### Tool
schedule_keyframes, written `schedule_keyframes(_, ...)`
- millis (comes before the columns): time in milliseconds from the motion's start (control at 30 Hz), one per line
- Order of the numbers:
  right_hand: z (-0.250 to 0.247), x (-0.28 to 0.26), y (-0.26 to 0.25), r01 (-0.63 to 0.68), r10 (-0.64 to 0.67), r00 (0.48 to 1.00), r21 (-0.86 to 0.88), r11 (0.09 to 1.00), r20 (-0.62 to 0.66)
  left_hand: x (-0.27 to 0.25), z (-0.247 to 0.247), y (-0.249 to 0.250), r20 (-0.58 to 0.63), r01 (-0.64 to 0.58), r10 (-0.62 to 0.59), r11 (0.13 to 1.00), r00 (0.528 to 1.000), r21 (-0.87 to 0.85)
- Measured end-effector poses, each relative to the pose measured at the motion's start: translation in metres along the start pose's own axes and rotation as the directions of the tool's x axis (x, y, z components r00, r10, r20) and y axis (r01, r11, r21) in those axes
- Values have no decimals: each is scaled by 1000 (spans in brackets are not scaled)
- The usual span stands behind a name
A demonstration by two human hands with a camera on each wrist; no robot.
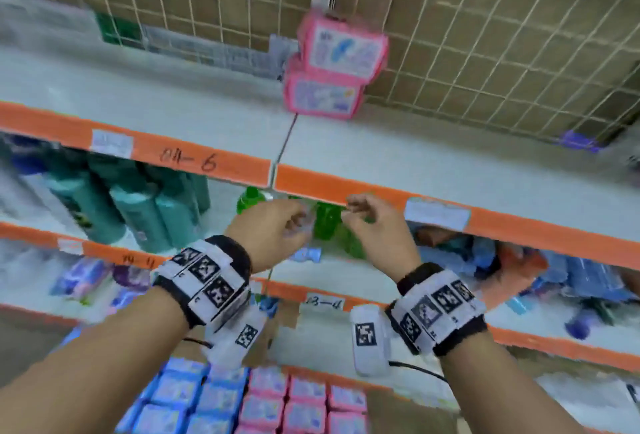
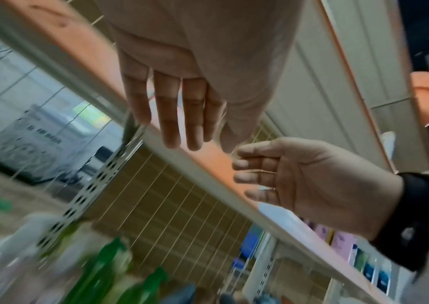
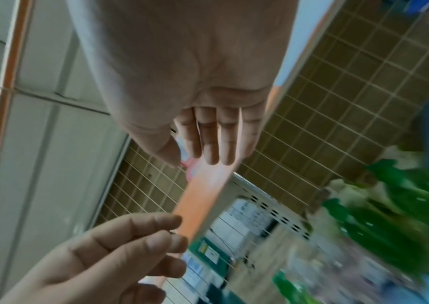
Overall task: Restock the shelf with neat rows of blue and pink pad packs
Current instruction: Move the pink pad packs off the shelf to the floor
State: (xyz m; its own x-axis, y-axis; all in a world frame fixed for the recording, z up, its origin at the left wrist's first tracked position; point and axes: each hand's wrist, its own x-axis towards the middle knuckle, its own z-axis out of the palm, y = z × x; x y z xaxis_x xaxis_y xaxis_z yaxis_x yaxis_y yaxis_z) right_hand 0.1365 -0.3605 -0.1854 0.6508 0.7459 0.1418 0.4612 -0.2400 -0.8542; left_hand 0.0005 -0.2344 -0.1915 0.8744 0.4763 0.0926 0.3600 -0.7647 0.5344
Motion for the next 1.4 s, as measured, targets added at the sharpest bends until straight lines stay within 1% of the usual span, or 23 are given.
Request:
schedule_keyframes(67, -11, 24, -11, 77, -77, 990, -4, 997, -117, 22, -21, 15, -98, -29, 27, 999, 995, -16)
schedule_keyframes(133, -20, 46, -12, 75, -87, 977, -65, 995, -193, 49, -36, 25, -198, -15, 16, 1000, 980, 6)
schedule_keyframes(200, -27, 62, -5, 36, -63, 979, -140, 989, -193, 77, -48, 34, -229, 42, -29, 998, 973, 52)
schedule_keyframes(267, -29, 74, 5, 7, -43, 988, -233, 973, -148, 108, -56, 39, -234, 89, -59, 989, 971, 120)
schedule_keyframes(333, -29, 84, 11, -17, -24, 988, -262, 965, -152, 138, -65, 42, -287, 127, -88, 985, 954, 119)
schedule_keyframes(400, -28, 94, 11, -60, 20, 983, -217, 974, -182, 165, -74, 44, -360, 167, -144, 985, 922, 33)
schedule_keyframes(467, -28, 104, 9, -110, 81, 981, -163, 981, -175, 188, -81, 45, -410, 240, -221, 971, 885, -5)
schedule_keyframes(533, -26, 110, 8, -132, 102, 981, -176, 975, -167, 208, -90, 43, -459, 316, -310, 946, 833, -66)
schedule_keyframes(600, -23, 109, 7, -121, 81, 983, -247, 962, -165, 224, -98, 41, -435, 368, -419, 908, 797, -202)
schedule_keyframes(667, -21, 109, 10, -126, 82, 977, -222, 967, -198, 239, -104, 38, -339, 406, -518, 844, 785, -350)
schedule_keyframes(733, -23, 110, 11, -143, 110, 968, -133, 981, -227, 253, -104, 33, -250, 358, -551, 761, 796, -541)
schedule_keyframes(800, -24, 110, 10, -150, 126, 966, -93, 984, -224, 261, -103, 29, -189, 307, -534, 701, 824, -644)
schedule_keyframes(867, -25, 110, 9, -159, 144, 974, -76, 984, -178, 268, -102, 23, -156, 280, -512, 670, 845, -688)
schedule_keyframes(933, -33, 118, 6, -195, 197, 971, 30, 980, -136, 272, -100, 16, -122, 268, -487, 653, 865, -708)
schedule_keyframes(1000, -49, 140, -4, -223, 247, 959, 174, 959, -136, 273, -100, 12, -63, 244, -416, 643, 907, -726)
schedule_keyframes(1067, -64, 173, -22, -256, 296, 946, 259, 931, -130, 274, -98, 9, -18, 225, -340, 659, 940, -718)
schedule_keyframes(1100, -69, 192, -34, -269, 307, 946, 274, 923, -105, 276, -97, 8, -21, 221, -339, 656, 940, -721)
schedule_keyframes(1133, -71, 210, -43, -265, 292, 955, 292, 919, -51, 278, -96, 7, -23, 220, -348, 642, 937, -735)
schedule_keyframes(1200, -66, 245, -57, -215, 199, 977, 381, 899, 80, 282, -94, 6, -39, 223, -380, 620, 924, -752)
schedule_keyframes(1233, -61, 259, -59, -212, 180, 977, 426, 880, 115, 283, -93, 4, -46, 220, -388, 612, 920, -760)
schedule_keyframes(1300, -54, 278, -55, -220, 178, 975, 488, 845, 132, 284, -90, -1, -51, 199, -376, 594, 925, -780)
schedule_keyframes(1333, -52, 284, -50, -210, 161, 977, 495, 843, 139, 285, -88, -3, -52, 196, -374, 595, 926, -780)
schedule_keyframes(1400, -52, 289, -41, -224, 150, 971, 502, 835, 183, 286, -87, -7, -58, 208, -383, 617, 922, -759)
